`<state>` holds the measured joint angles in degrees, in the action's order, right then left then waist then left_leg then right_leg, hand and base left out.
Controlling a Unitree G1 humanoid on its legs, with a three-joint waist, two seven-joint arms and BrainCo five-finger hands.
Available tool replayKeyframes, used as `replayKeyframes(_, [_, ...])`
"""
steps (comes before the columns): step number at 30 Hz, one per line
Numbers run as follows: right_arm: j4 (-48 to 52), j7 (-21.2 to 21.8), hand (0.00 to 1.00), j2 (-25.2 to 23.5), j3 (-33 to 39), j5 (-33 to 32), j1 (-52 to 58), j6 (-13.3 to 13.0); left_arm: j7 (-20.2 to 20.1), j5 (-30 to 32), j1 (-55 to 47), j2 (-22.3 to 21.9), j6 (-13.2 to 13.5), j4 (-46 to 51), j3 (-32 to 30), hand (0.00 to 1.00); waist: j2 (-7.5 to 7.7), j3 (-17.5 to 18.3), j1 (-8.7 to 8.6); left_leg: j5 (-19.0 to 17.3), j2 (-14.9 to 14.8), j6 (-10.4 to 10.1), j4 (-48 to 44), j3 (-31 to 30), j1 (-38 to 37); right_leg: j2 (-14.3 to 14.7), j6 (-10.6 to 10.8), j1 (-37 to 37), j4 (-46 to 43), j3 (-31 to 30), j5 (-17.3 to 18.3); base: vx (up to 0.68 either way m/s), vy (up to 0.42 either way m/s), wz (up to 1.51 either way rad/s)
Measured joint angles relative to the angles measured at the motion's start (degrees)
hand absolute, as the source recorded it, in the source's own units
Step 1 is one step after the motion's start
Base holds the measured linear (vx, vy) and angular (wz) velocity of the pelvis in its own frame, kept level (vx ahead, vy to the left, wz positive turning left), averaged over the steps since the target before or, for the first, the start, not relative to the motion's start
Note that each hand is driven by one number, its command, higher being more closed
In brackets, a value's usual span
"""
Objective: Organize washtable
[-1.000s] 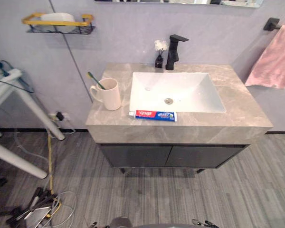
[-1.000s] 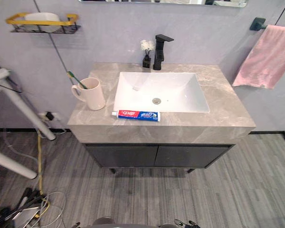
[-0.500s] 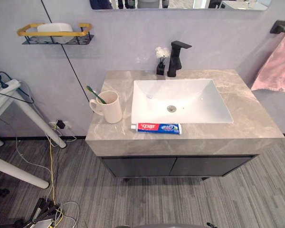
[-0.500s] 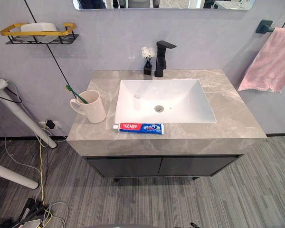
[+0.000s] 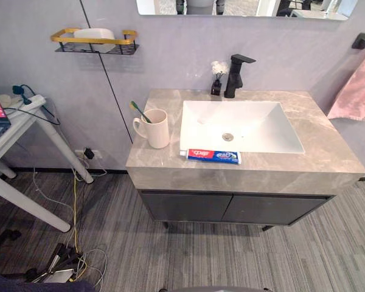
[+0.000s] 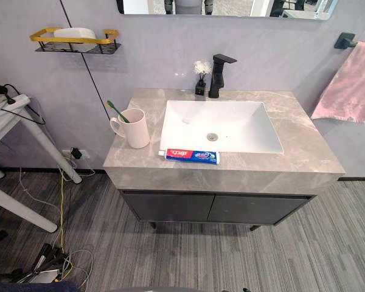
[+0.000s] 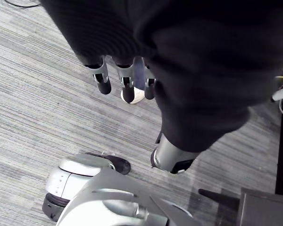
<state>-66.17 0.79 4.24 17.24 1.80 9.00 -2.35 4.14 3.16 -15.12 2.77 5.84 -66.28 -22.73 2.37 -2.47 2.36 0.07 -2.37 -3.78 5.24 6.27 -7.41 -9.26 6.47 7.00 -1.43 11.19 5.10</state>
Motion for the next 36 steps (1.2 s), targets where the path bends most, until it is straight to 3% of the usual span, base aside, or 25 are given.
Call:
replayKeyframes(5, [-0.4, -2.7, 0.00, -0.8, 1.0, -5.8, 0.6, -1.9, 2.2, -3.6, -0.4, 0.4, 2.2, -0.2, 3.2, 0.00, 0.22, -0.1, -0.13, 0.0, 0.2, 0.0, 0.0, -0.1, -0.7, -0.2, 0.4, 1.0, 0.7, 0.1, -0.3, 0.00, 0.000, 0.00])
replayKeyframes(15, [-0.5, -3.3, 0.00, -0.9, 1.1, -6.4, 0.3, -2.2, 2.4, -4.8, -0.5, 0.9, 2.3, -0.6, 5.1, 0.00, 0.26, -0.3, -0.14, 0.0, 0.9, 0.0, -0.3, -0.4, -0.3, -0.8, 1.0, 1.0, 1.7, -0.1, -0.9, -0.02, -0.003, -0.01])
replayKeyframes(17, [-0.5, -3.3, 0.00, -1.1, 1.3, -6.4, 0.0, -2.2, 2.4, -4.8, -0.4, 1.0, 2.3, -0.5, 5.0, 0.00, 0.56, -0.8, -0.38, -1.4, 1.0, 0.5, -3.0, -1.6, 1.5, -1.1, 1.0, 0.9, 1.5, 0.8, -0.9, -0.03, -0.015, 0.21])
replayKeyframes(19, [-0.4, -3.3, 0.00, -1.5, 2.1, -6.5, -0.6, -2.3, 2.5, -4.9, 0.4, 0.9, 2.3, -0.2, 4.4, 0.00, 0.59, -2.5, -0.41, -5.5, 0.5, 0.3, -11.0, -3.0, 5.2, -1.2, 0.5, 0.9, 0.0, 1.9, 0.3, -0.05, -0.014, 0.31])
replayKeyframes(21, [0.8, -3.2, 0.00, -1.5, 1.8, -6.9, -0.7, -2.3, 2.5, -4.9, 0.4, -0.2, 2.3, 2.2, 2.8, 0.00, -0.48, -4.4, -0.35, -10.2, -1.6, -0.6, -21.8, -4.0, 9.4, -0.4, 0.0, 0.7, -3.2, 2.9, 2.7, -0.04, 0.005, 0.27])
replayKeyframes(22, [1.9, -3.3, 0.00, -1.6, 1.2, -7.0, -0.8, -2.3, 2.5, -5.0, 0.6, -0.5, 2.3, 4.1, 0.6, 0.00, -0.73, -5.9, -0.12, -11.8, -2.7, -1.9, -32.4, -5.5, 14.2, 0.2, -0.2, 0.6, -5.6, 3.1, 4.2, -0.05, 0.029, 0.20])
replayKeyframes(23, [2.4, -3.3, 0.00, -1.5, 0.0, -7.0, -0.7, -2.4, 2.6, -5.5, 0.9, -1.3, 2.2, 5.4, -0.3, 0.00, -1.18, -6.8, 0.10, -11.0, -3.2, -2.9, -41.8, -6.6, 18.9, 0.8, -0.4, 0.6, -7.1, 3.3, 5.4, -0.05, 0.016, 0.18])
replayKeyframes(24, [2.4, -3.3, 0.00, -1.4, -0.4, -6.9, -0.7, -2.3, 2.7, -6.0, 0.8, -1.7, 2.2, 5.7, -0.8, 0.00, -1.14, -6.9, 0.20, -10.2, -3.8, -3.7, -44.9, -6.9, 20.4, 0.9, -0.7, 0.8, -7.5, 3.2, 5.7, 0.01, -0.005, 0.11])
replayKeyframes(25, [2.7, -3.4, 0.00, -1.7, -0.4, -7.0, -0.8, -2.3, 3.1, -6.7, 0.8, -1.8, 2.2, 5.9, -0.9, 0.00, -0.34, -7.1, 0.27, -8.6, -3.9, -4.4, -50.4, -7.0, 23.9, 0.7, -0.8, 1.7, -7.4, 3.1, 6.0, 0.04, 0.025, 0.00])
replayKeyframes(26, [4.0, -3.4, 0.00, -2.2, -0.4, -7.0, -0.8, -2.3, 3.5, -7.6, 0.8, -1.5, 2.2, 6.0, -0.9, 0.00, 0.29, -7.1, 0.77, -9.9, -4.0, -2.8, -49.3, -6.2, 25.1, 0.1, -0.6, 1.5, -7.3, 2.8, 6.1, 0.06, 0.051, -0.08])
replayKeyframes(27, [4.9, -3.4, 0.00, -2.2, -0.3, -6.9, -0.8, -2.3, 3.6, -7.7, 0.9, -1.7, 2.2, 6.0, -0.9, 0.00, -0.14, -7.2, 1.24, -10.1, -4.1, -2.5, -46.6, -5.9, 25.2, 0.0, -0.5, 1.5, -7.2, 2.5, 6.2, 0.09, 0.152, -0.26])
replayKeyframes(29, [7.3, -3.6, 0.00, -0.9, -0.3, -6.9, -0.7, -2.7, 3.6, -7.9, 0.8, -3.5, 2.3, 6.1, -1.2, 0.00, -2.28, -7.0, 1.67, -9.6, -5.5, -1.8, -33.6, -6.0, 25.0, -0.3, 0.8, 1.7, -7.1, 1.2, 7.0, 0.13, 0.213, -0.27])
replayKeyframes(31, [7.3, -4.2, 0.00, -1.6, -1.5, -6.9, -1.0, -2.8, 3.6, -8.3, 0.3, -3.6, 2.3, 6.1, -2.1, 0.00, -1.91, -6.9, 1.82, -10.1, -3.6, 0.2, -33.0, -2.7, 24.1, -3.0, 1.8, 1.3, -7.1, -0.1, 7.6, 0.20, 0.253, -0.32])
replayKeyframes(32, [7.3, -4.2, 0.00, -1.5, -2.2, -7.0, -1.6, -2.9, 3.8, -8.7, 0.2, -3.4, 3.0, 6.2, -2.2, 0.00, -0.86, -6.1, 1.84, -11.6, -3.6, 1.4, -34.6, -1.4, 25.3, -2.8, 0.9, 0.4, -7.2, -0.3, 6.6, 0.27, 0.220, -0.40])
replayKeyframes(33, [7.3, -4.4, 0.00, -1.9, -2.6, -7.1, -2.0, -3.0, 3.7, -8.9, 0.4, -3.3, 3.2, 6.2, -2.2, 0.00, -0.83, -6.1, 1.87, -12.6, -3.7, 1.5, -35.8, -1.2, 26.0, -2.5, 0.4, 0.3, -6.7, -0.1, 6.2, 0.27, 0.164, -0.42])
replayKeyframes(36, [7.2, -4.2, 0.00, -3.8, -2.0, -7.9, -2.4, -3.4, 3.5, -9.5, 2.0, -3.8, 3.2, 6.4, -4.2, 0.00, -1.40, -5.6, 3.40, -17.6, -4.7, 2.5, -42.5, -0.6, 28.3, -2.5, 2.8, 1.7, -2.3, -0.6, 3.5, 0.18, 0.173, -0.31])
